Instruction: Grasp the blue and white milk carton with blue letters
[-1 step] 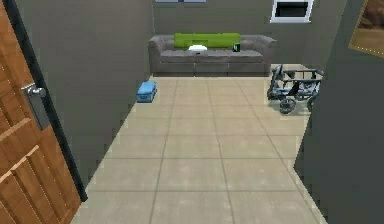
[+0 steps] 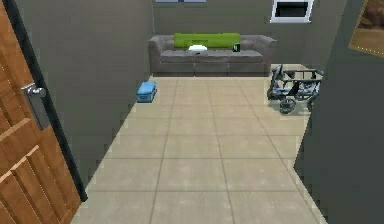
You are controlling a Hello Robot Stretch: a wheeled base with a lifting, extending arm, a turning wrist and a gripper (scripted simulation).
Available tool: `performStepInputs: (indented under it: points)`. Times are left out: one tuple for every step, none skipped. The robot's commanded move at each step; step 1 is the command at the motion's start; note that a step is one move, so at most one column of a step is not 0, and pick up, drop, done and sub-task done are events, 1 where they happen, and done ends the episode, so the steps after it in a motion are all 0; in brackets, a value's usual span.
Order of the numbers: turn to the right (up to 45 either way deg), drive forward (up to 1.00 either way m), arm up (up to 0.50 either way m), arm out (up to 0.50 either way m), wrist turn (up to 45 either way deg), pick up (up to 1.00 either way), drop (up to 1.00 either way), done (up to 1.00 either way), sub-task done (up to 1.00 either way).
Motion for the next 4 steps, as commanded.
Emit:
performStepInputs:
  points:
    - [0.0,0.00,0.38,0.00,0.0,0.00,0.00,0.00,0.00]
    - [0.0,0.00,0.00,0.04,0.0,0.00,0.00,0.00,0.00]
    - [0.0,0.00,0.00,0.00,45.0,0.00,0.00,0.00,0.00]
    - [0.0,0.00,0.00,0.00,45.0,0.00,0.00,0.00,0.00]
